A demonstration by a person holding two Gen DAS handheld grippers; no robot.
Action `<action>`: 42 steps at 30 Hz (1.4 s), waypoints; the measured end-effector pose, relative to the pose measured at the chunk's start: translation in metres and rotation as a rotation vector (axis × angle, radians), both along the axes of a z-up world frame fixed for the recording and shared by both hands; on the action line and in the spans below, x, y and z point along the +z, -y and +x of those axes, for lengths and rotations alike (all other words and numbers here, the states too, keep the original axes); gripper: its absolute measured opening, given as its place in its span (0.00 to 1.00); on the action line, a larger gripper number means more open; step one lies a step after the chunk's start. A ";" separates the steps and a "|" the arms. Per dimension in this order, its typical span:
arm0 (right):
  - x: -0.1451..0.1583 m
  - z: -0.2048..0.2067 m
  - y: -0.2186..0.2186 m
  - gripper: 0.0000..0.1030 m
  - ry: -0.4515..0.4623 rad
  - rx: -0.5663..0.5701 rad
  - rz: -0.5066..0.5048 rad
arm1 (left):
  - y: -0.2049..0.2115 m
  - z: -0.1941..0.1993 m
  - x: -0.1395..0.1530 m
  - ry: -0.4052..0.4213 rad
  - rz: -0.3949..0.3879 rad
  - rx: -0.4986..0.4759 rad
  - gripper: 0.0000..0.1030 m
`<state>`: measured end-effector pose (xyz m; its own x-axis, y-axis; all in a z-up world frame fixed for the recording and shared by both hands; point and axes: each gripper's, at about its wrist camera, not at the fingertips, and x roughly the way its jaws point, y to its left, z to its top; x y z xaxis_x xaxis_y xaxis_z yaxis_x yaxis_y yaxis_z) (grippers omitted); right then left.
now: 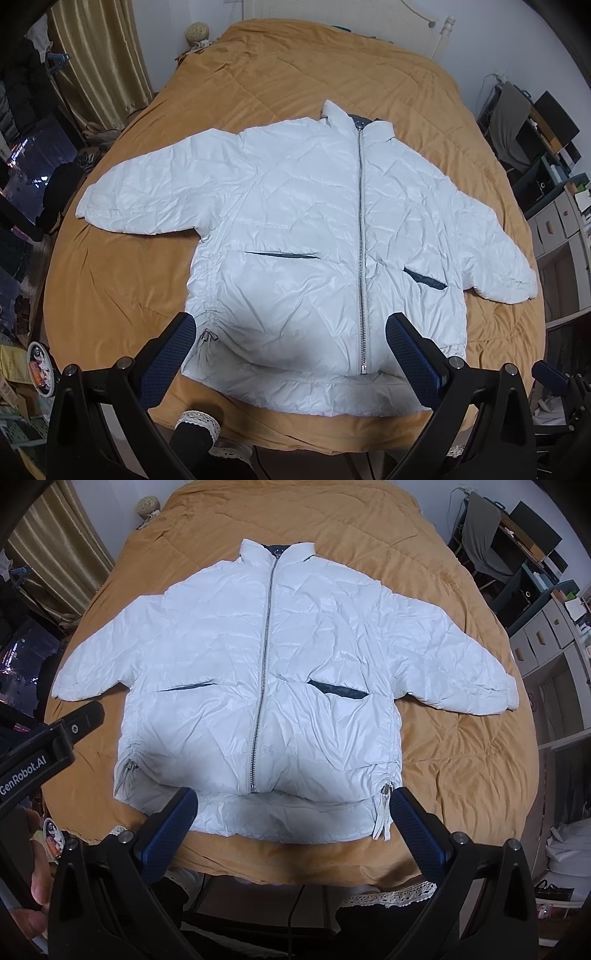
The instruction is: Fold large clothes
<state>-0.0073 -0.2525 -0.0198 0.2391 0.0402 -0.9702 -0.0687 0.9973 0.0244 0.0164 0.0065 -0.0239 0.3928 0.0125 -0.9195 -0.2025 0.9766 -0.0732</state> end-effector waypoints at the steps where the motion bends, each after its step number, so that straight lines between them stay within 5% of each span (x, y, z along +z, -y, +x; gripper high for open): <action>1: 0.000 0.000 0.000 1.00 0.000 -0.001 0.000 | 0.000 0.000 0.000 0.000 0.001 0.001 0.99; 20: -0.005 -0.003 -0.004 1.00 -0.006 0.001 -0.008 | -0.032 -0.004 -0.010 0.004 -0.037 0.021 0.99; 25: -0.011 -0.002 -0.009 1.00 -0.022 0.016 -0.016 | -0.069 -0.002 -0.016 0.015 -0.114 -0.015 0.99; 28: -0.015 0.001 -0.012 1.00 -0.038 0.033 -0.030 | -0.120 -0.006 -0.012 0.107 -0.133 0.030 0.99; 31: -0.024 0.002 -0.011 1.00 -0.063 0.051 -0.049 | -0.201 -0.017 -0.021 0.243 -0.241 0.109 0.99; 34: -0.035 0.002 -0.007 1.00 -0.087 0.075 -0.053 | -0.298 -0.042 -0.066 0.386 -0.349 0.351 1.00; 39: -0.050 0.012 0.009 1.00 -0.104 0.040 -0.069 | -0.398 -0.037 -0.171 0.385 -0.739 0.553 0.99; 42: -0.055 0.024 0.016 1.00 -0.099 -0.005 -0.092 | -0.428 -0.016 -0.208 0.445 -0.834 0.591 0.99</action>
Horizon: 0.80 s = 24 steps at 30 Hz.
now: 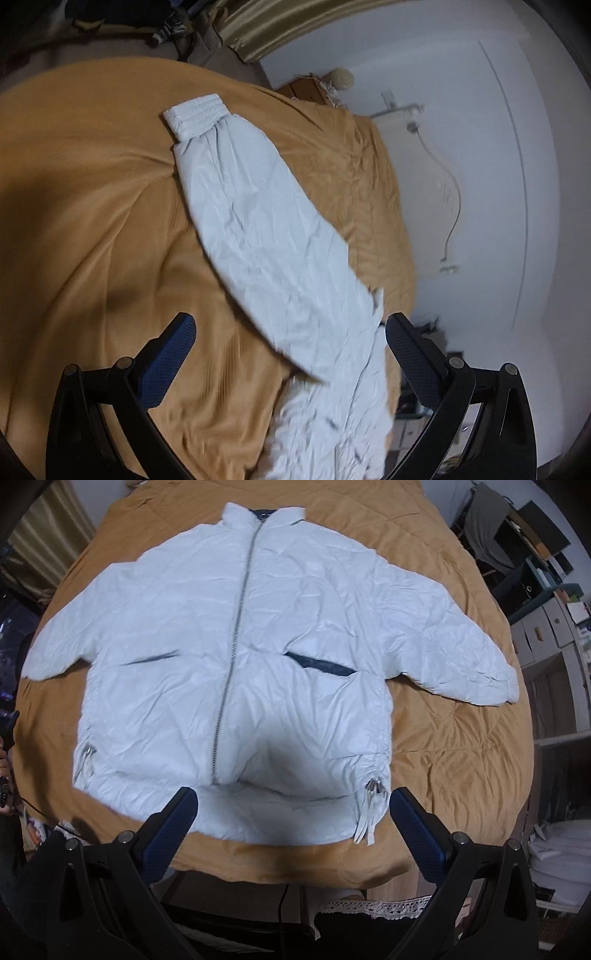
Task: Fold large clothes
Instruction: 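Grasp the sleeve cuff nearest the left tool and lift it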
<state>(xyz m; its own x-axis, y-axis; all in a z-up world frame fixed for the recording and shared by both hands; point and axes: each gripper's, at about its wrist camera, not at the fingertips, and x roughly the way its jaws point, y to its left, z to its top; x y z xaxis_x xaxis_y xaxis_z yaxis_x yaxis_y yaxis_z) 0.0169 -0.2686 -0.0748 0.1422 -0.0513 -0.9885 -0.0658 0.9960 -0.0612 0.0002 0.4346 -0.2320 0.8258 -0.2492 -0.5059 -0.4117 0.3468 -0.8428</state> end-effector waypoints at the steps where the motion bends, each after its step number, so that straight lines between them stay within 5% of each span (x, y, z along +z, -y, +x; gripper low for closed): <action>1: -0.002 0.004 0.001 1.00 -0.003 -0.010 -0.002 | -0.007 0.011 -0.009 0.006 0.003 0.003 0.99; 8: -0.031 0.029 -0.008 1.00 -0.087 -0.009 -0.020 | -0.043 0.072 -0.072 -0.071 -0.025 0.057 0.99; 16: -0.047 0.045 -0.015 1.00 -0.123 0.023 -0.047 | -0.061 0.125 -0.072 -0.094 0.036 0.060 0.98; 17: -0.048 0.047 -0.015 1.00 -0.125 0.031 -0.047 | -0.059 0.127 -0.069 -0.091 0.051 0.081 0.94; 19: -0.048 0.051 -0.014 1.00 -0.120 0.036 -0.038 | -0.053 0.133 -0.061 -0.051 0.030 0.067 0.55; 20: -0.049 0.052 -0.012 1.00 -0.117 0.033 -0.035 | -0.051 0.135 -0.055 -0.048 0.027 0.065 0.20; 21: -0.049 0.054 -0.010 1.00 -0.114 0.028 -0.028 | -0.045 0.136 -0.045 -0.039 0.045 0.065 0.06; 24: -0.044 0.056 0.001 1.00 -0.090 0.005 0.015 | -0.014 0.141 0.005 0.021 0.162 0.039 0.06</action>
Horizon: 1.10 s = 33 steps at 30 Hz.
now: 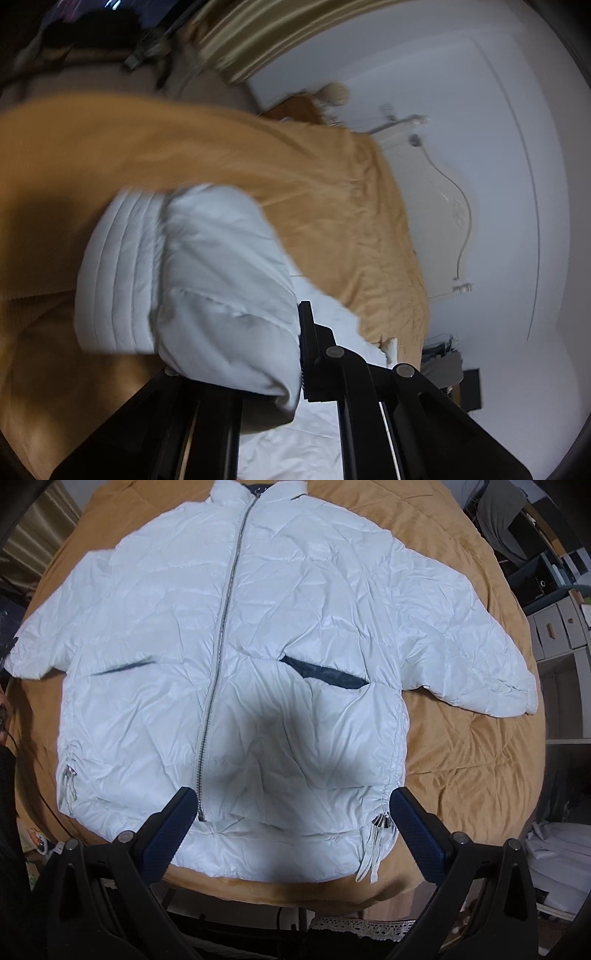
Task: Fold large clothes
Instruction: 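Grasp the sleeve cuff nearest the left tool and lift it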
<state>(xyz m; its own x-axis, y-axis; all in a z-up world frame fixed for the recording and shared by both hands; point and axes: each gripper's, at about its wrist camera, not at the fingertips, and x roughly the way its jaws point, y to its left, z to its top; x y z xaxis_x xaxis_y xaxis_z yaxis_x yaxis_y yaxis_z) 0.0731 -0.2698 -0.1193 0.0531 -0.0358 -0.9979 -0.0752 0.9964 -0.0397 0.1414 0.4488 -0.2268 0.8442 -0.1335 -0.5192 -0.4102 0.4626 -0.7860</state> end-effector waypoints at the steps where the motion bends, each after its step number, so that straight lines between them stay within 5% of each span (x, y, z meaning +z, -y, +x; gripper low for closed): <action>1: 0.002 0.001 0.004 1.00 0.012 -0.006 0.015 | 0.016 0.003 0.018 0.022 0.028 -0.019 0.06; 6: 0.017 0.015 0.030 1.00 0.189 -0.054 0.051 | 0.151 0.043 0.099 0.148 0.153 -0.249 0.07; 10: 0.022 0.021 0.058 1.00 0.304 -0.114 0.119 | 0.277 0.078 0.111 0.155 0.237 -0.446 0.07; 14: 0.004 0.021 0.087 1.00 0.326 -0.165 0.135 | 0.389 0.108 0.073 0.141 0.202 -0.638 0.07; 19: -0.024 0.015 0.139 1.00 0.294 -0.275 0.159 | 0.488 0.137 -0.022 0.020 0.116 -0.748 0.08; 23: -0.026 0.027 0.170 1.00 0.308 -0.367 0.180 | 0.506 0.147 -0.118 -0.162 0.065 -0.726 0.11; 25: -0.018 0.051 0.168 1.00 0.312 -0.350 0.212 | 0.491 0.140 -0.146 -0.106 -0.058 -0.661 0.11; 33: -0.017 0.199 0.025 1.00 0.104 -0.043 0.361 | 0.504 0.132 -0.141 -0.055 0.048 -0.695 0.11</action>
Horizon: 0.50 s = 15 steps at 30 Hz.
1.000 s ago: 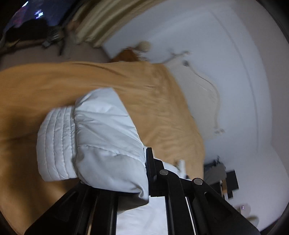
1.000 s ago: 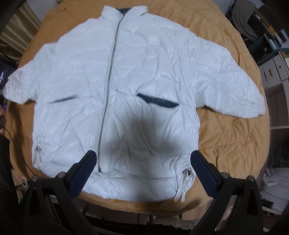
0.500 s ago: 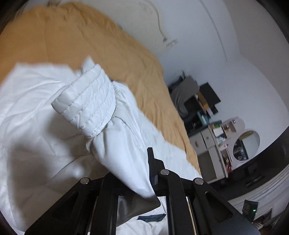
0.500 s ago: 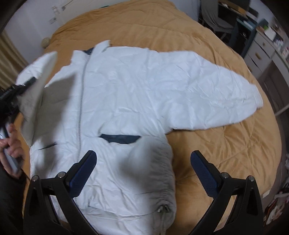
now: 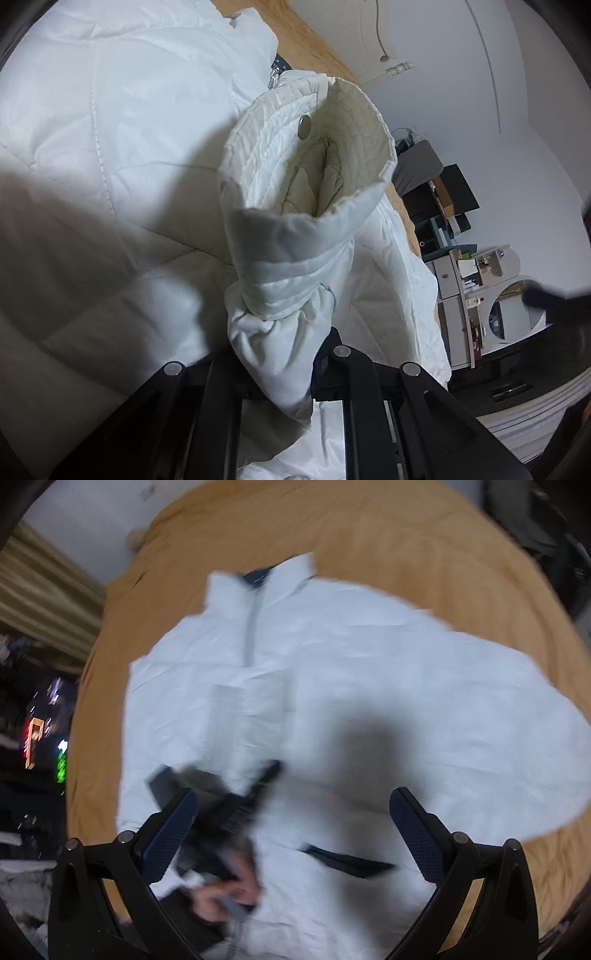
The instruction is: Fold large clothes
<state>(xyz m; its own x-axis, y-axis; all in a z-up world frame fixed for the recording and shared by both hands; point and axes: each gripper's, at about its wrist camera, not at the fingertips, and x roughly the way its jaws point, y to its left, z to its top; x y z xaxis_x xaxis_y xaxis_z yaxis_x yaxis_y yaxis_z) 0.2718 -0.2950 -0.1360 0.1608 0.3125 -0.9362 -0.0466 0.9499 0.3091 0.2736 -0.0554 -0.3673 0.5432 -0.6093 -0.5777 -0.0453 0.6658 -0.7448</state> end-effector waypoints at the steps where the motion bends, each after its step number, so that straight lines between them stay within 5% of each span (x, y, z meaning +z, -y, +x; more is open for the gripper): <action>1: -0.009 0.013 -0.020 1.00 -0.036 0.013 0.024 | 0.007 0.001 0.003 0.001 0.000 -0.001 0.11; 7: -0.080 0.069 -0.112 0.91 -0.130 0.101 -0.132 | 0.000 -0.005 0.012 0.008 -0.008 -0.011 0.11; 8: -0.090 0.072 -0.117 0.67 -0.144 0.122 -0.154 | 0.001 -0.007 0.012 0.008 -0.012 -0.011 0.11; 9: -0.102 0.076 -0.120 0.32 -0.165 0.139 -0.154 | 0.001 -0.005 0.012 0.004 -0.015 -0.012 0.11; 10: -0.113 0.077 -0.118 0.19 -0.194 0.143 -0.161 | 0.000 -0.005 0.012 -0.005 -0.020 -0.018 0.11; 11: -0.119 0.077 -0.111 0.09 -0.219 0.116 -0.163 | -0.001 -0.004 0.013 -0.023 -0.028 -0.031 0.11; 15: -0.109 0.069 -0.051 0.06 -0.194 -0.005 -0.040 | -0.016 -0.006 0.032 -0.114 -0.072 -0.145 0.13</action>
